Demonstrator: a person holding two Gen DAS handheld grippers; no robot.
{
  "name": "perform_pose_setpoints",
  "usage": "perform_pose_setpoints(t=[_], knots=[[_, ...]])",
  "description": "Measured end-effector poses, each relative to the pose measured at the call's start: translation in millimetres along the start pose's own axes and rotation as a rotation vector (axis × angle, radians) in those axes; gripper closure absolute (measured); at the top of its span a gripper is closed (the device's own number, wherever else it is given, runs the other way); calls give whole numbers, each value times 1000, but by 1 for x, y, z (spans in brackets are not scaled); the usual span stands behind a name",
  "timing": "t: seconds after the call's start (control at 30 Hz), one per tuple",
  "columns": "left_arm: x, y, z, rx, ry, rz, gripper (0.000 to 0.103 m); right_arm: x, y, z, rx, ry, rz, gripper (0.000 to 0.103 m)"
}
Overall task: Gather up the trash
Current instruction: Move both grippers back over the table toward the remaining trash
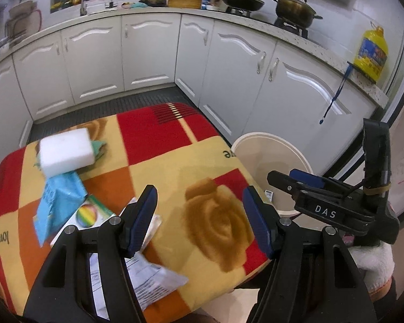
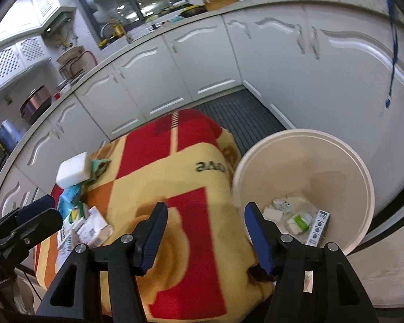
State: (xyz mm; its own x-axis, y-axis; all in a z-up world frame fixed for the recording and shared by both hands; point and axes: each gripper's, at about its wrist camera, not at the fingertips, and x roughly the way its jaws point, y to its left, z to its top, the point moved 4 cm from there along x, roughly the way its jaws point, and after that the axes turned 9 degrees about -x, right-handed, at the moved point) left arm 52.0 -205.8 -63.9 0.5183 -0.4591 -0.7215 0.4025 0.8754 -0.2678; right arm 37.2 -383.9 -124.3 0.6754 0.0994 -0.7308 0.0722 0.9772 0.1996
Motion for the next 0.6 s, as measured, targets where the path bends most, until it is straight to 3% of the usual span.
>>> perform_pose_setpoints(t=[0.6], knots=[[-31,156,-20,-228,20,64,32,30,76,-2,-97,77,144,42]])
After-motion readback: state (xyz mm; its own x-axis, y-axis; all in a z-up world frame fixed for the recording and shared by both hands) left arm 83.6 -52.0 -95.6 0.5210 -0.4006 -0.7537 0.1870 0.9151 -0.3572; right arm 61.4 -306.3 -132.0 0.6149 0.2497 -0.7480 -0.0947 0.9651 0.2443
